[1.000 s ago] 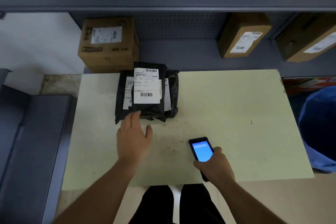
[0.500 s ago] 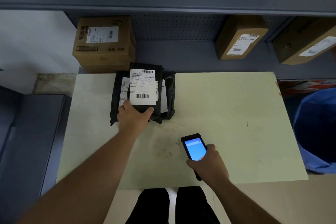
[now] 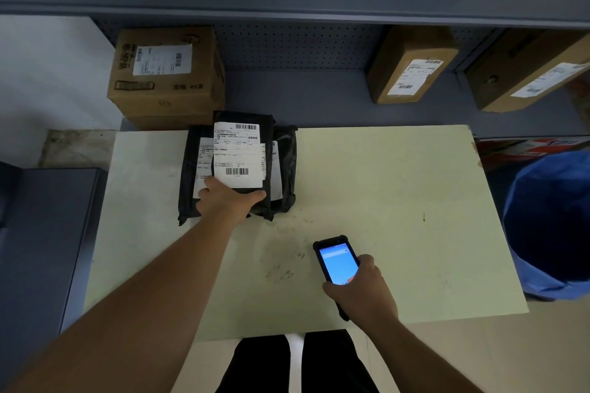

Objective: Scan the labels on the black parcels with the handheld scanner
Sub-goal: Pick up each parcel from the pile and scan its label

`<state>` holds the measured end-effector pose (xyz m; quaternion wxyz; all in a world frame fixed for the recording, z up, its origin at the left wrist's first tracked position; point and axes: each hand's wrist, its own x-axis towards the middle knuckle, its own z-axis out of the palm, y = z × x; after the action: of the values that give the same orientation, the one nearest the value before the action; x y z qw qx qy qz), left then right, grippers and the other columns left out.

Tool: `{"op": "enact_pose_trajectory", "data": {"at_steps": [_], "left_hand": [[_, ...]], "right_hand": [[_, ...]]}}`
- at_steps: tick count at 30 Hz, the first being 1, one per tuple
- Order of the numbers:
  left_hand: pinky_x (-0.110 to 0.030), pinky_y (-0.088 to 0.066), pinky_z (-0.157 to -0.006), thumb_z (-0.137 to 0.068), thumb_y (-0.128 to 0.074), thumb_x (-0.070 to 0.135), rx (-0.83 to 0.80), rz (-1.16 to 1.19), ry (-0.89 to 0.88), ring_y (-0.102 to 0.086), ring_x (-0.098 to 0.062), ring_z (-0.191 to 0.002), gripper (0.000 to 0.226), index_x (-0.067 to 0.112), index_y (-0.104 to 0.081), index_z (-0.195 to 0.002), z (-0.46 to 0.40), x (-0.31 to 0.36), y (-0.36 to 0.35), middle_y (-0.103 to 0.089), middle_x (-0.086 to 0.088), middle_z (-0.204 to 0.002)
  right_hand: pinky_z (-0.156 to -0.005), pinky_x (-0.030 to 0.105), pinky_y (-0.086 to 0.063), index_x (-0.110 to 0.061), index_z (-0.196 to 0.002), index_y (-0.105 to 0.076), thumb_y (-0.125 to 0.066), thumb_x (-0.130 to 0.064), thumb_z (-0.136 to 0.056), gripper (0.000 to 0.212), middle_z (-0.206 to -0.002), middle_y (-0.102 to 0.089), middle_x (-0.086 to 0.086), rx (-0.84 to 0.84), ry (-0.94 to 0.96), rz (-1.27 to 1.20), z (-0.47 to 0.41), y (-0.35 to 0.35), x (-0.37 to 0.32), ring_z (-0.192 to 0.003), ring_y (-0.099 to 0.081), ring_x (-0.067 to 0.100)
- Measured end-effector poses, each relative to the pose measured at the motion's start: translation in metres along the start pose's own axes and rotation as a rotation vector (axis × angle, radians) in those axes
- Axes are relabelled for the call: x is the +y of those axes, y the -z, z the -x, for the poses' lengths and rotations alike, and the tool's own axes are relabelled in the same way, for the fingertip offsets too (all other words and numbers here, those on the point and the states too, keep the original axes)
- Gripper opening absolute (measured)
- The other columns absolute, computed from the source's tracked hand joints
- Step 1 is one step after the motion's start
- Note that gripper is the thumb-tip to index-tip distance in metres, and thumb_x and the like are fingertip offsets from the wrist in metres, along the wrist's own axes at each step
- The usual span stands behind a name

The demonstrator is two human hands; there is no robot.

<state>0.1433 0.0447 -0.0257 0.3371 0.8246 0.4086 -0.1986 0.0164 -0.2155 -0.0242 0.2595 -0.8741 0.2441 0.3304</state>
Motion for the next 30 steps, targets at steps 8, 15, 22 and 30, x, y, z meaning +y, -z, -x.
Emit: {"op": "enact_pose_trajectory", "data": {"at_steps": [8, 15, 22, 30], "left_hand": [[-0.052, -0.055, -0.099, -0.062, -0.096, 0.044, 0.009, 0.080, 0.014, -0.050, -0.038, -0.128, 0.118, 0.017, -0.021, -0.149, -0.001, 0.003, 0.001, -0.042, -0.019, -0.143], [-0.046, -0.053, -0.093, -0.066, -0.096, 0.033, -0.008, 0.164, -0.006, -0.055, -0.037, -0.128, 0.109, 0.017, -0.026, -0.147, 0.002, 0.003, 0.007, -0.052, -0.016, -0.143], [-0.044, -0.051, -0.106, -0.071, -0.093, 0.018, -0.105, 0.400, 0.020, -0.056, -0.031, -0.127, 0.098, 0.012, -0.027, -0.144, 0.008, 0.001, 0.018, -0.055, -0.012, -0.140], [-0.041, -0.062, -0.090, -0.083, -0.085, 0.009, -0.368, 0.595, 0.084, -0.069, -0.024, -0.114, 0.027, 0.016, -0.073, -0.107, 0.013, -0.009, 0.026, -0.074, -0.009, -0.123]], "right_hand": [[-0.069, 0.045, -0.068, -0.024, -0.129, -0.043, -0.080, -0.043, -0.070, 0.073, -0.103, -0.058, -0.005, 0.009, -0.011, -0.044, 0.002, 0.004, 0.005, -0.064, -0.073, 0.017], [-0.067, 0.043, -0.067, -0.024, -0.126, -0.043, -0.078, -0.043, -0.068, 0.071, -0.101, -0.060, -0.001, 0.008, 0.000, -0.058, 0.004, 0.013, 0.004, -0.065, -0.074, 0.020], [-0.063, 0.037, -0.062, -0.027, -0.121, -0.039, -0.081, -0.038, -0.072, 0.065, -0.101, -0.061, -0.001, 0.011, 0.033, -0.071, 0.009, 0.021, 0.001, -0.061, -0.071, 0.015], [-0.064, 0.036, -0.060, -0.029, -0.118, -0.038, -0.083, -0.039, -0.072, 0.065, -0.100, -0.062, -0.001, -0.010, 0.070, -0.099, 0.017, 0.035, -0.005, -0.074, -0.070, 0.015]]}}
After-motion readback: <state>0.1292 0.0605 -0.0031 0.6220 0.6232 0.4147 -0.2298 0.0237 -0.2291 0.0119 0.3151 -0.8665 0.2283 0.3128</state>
